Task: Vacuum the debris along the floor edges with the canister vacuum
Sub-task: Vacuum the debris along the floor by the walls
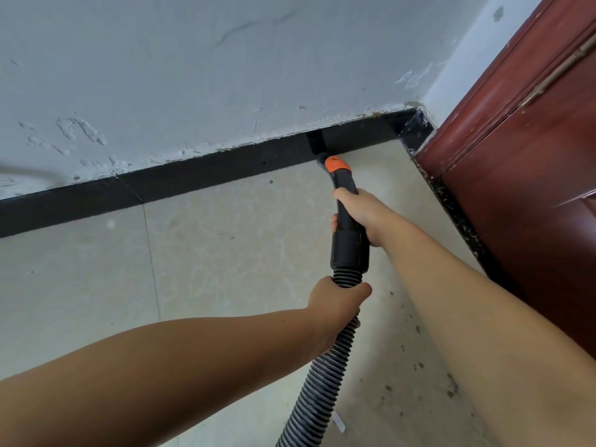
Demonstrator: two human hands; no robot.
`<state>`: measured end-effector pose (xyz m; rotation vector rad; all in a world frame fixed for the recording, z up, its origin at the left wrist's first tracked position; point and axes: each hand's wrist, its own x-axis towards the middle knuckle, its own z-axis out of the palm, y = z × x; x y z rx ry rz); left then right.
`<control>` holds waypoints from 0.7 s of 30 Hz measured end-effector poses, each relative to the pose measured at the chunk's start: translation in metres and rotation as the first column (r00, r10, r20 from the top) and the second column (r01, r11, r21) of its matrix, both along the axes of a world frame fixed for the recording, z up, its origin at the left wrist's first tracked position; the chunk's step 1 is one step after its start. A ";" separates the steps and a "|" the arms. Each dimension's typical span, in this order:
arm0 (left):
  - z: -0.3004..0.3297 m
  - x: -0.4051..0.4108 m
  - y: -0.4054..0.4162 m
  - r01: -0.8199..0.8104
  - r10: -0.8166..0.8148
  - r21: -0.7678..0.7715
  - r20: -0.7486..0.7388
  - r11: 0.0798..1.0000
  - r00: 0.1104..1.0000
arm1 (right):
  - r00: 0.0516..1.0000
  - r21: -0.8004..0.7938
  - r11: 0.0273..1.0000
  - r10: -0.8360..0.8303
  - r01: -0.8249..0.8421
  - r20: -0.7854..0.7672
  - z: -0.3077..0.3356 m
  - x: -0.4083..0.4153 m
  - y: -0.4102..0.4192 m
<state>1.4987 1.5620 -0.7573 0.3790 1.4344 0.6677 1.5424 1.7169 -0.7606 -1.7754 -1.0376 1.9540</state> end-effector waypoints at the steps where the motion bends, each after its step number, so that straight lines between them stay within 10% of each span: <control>1: 0.001 0.001 0.000 0.004 -0.004 -0.001 0.009 1.000 1.000 | 1.000 0.003 1.000 0.013 -0.013 0.015 0.001 0.000 0.000; 10: 0.016 0.026 0.041 0.157 -0.160 0.059 0.058 0.986 0.985 | 0.953 0.136 0.978 -0.189 0.160 0.238 0.013 0.058 0.035; 21: 0.015 0.037 -0.017 0.008 -0.009 0.009 0.018 1.000 1.000 | 0.982 0.078 0.991 0.090 -0.104 0.168 0.024 0.027 -0.019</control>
